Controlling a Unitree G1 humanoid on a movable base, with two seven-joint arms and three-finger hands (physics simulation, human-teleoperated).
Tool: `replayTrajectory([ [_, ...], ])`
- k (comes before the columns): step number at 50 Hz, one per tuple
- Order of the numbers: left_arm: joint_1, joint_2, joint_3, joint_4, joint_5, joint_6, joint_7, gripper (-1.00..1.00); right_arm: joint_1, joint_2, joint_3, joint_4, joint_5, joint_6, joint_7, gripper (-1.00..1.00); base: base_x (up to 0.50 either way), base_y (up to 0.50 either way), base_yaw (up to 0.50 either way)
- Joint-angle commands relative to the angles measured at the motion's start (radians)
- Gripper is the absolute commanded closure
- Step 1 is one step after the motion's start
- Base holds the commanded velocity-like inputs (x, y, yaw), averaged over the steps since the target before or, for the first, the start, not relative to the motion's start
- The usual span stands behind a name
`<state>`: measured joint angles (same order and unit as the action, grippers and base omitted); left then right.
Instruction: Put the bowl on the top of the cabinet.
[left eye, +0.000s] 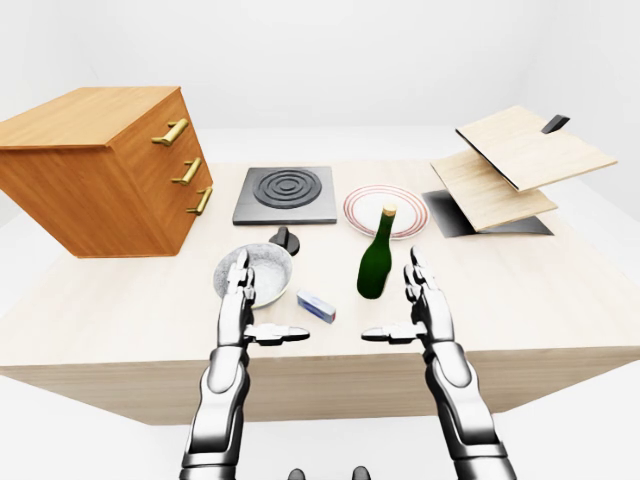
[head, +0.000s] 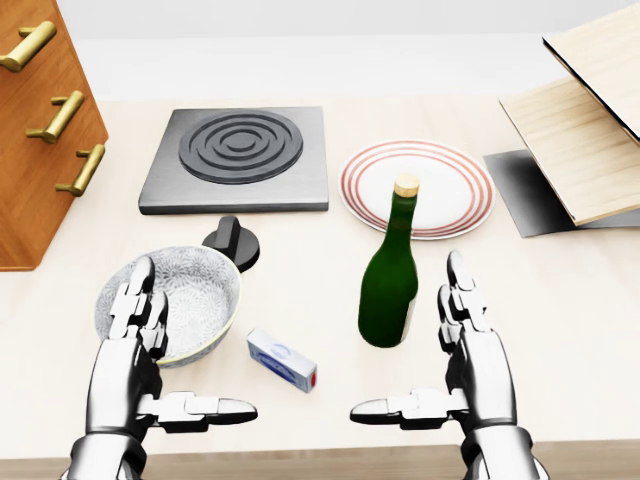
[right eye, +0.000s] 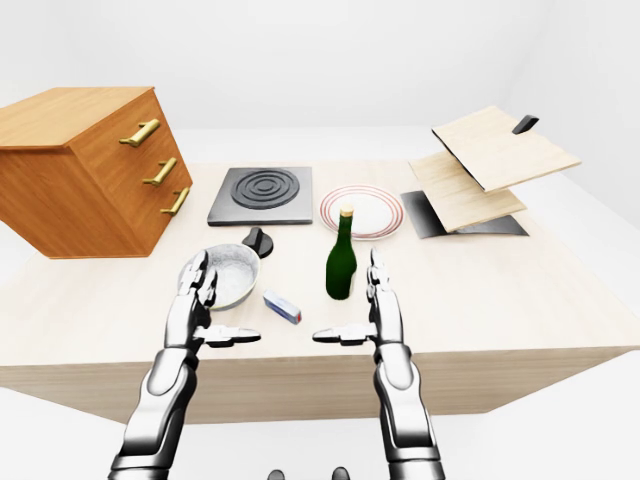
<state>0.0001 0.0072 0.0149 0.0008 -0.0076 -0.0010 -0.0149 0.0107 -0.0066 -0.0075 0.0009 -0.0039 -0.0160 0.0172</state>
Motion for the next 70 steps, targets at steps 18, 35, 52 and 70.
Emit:
replayTrajectory([
  [18,0.091,-0.002,0.022,-0.190,-0.013,-0.086,-0.008,-1.00,0.187,0.013,0.016,-0.274,-0.015,-0.071,0.006,-1.00,0.00,0.00,0.00],
  [35,0.277,-0.042,0.042,-0.574,-0.022,-0.086,0.040,-1.00,0.501,-0.058,0.179,-0.748,-0.207,-0.071,-0.105,-1.00,0.00,0.00,0.00],
  [52,0.285,-0.038,0.029,-0.561,-0.009,-0.086,0.030,-1.00,0.507,-0.086,0.202,-0.732,-0.252,-0.071,-0.129,-1.00,0.00,0.21,0.00],
  [70,0.278,-0.036,0.029,-0.557,-0.008,-0.086,0.031,-1.00,0.501,-0.088,0.203,-0.732,-0.252,-0.071,-0.130,-1.00,0.00,0.50,0.00],
])
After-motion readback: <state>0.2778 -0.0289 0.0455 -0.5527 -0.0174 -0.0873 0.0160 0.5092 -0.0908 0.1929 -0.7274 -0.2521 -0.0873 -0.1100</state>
